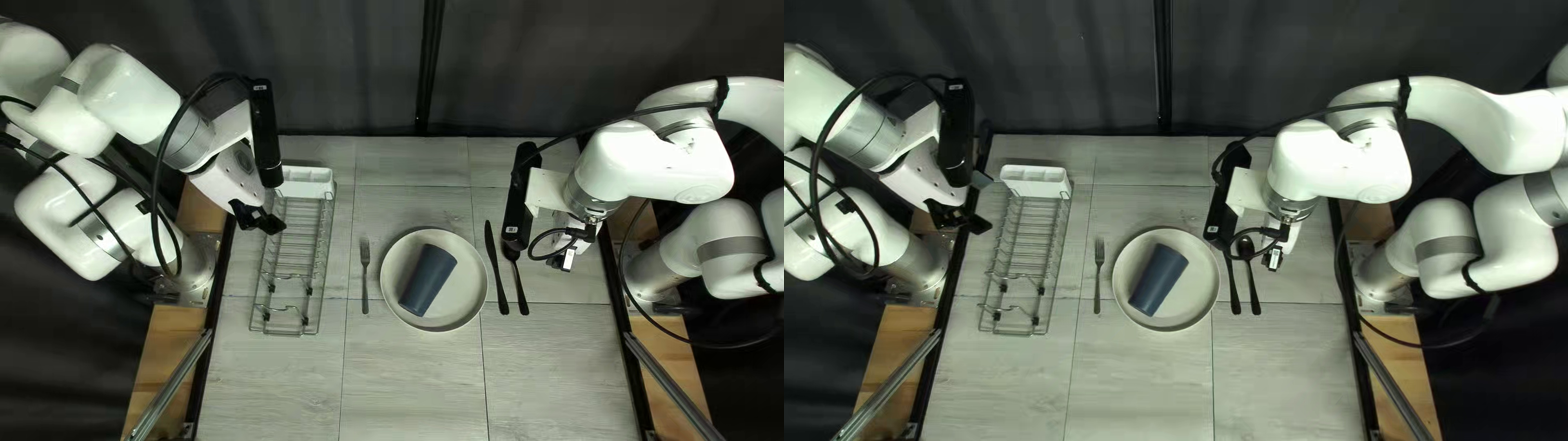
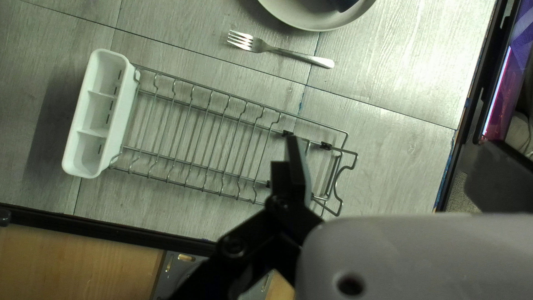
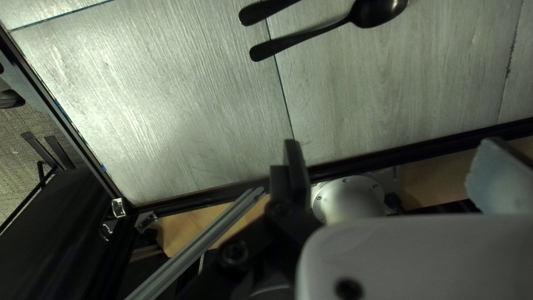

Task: Pick up and place plate onto table. Place down one fork to the left of the plate. Place spoon and knife to the right of the plate. Place cup above the knife and spoon

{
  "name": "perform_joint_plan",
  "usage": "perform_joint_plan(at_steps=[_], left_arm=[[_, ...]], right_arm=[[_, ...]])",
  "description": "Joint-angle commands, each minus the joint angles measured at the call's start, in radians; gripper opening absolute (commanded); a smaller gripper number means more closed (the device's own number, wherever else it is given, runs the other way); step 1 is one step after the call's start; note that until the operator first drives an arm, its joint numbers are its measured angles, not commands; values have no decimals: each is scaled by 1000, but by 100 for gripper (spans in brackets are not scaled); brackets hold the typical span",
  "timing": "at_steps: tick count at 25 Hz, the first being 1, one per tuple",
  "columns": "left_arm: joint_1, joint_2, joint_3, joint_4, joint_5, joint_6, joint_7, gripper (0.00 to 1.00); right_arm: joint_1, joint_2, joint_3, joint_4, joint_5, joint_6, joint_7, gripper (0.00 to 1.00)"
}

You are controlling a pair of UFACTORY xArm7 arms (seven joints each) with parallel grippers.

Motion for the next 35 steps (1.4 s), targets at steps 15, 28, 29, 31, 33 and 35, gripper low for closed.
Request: perform_joint_plan(at_steps=[15, 28, 29, 31, 33, 35], left_arm=[[0, 0, 0, 0, 0, 0, 0, 100], [0, 0, 0, 0, 0, 0, 0, 100], [0, 0, 0, 0, 0, 0, 0, 100], [0, 0, 0, 0, 0, 0, 0, 100], [0, 0, 0, 0, 0, 0, 0, 100], [0, 0, 0, 0, 0, 0, 0, 100]], right_arm=[[-134, 219, -267, -21, 39, -290, -334, 100], [-122, 437, -356, -102, 461, -611, -567, 100], [-113, 458, -349, -110, 511, -641, -590, 100], [-100, 474, -336, -120, 569, -671, -612, 100], [-83, 494, -319, -121, 611, -696, -621, 100], [-61, 528, -295, -115, 655, -730, -630, 100]])
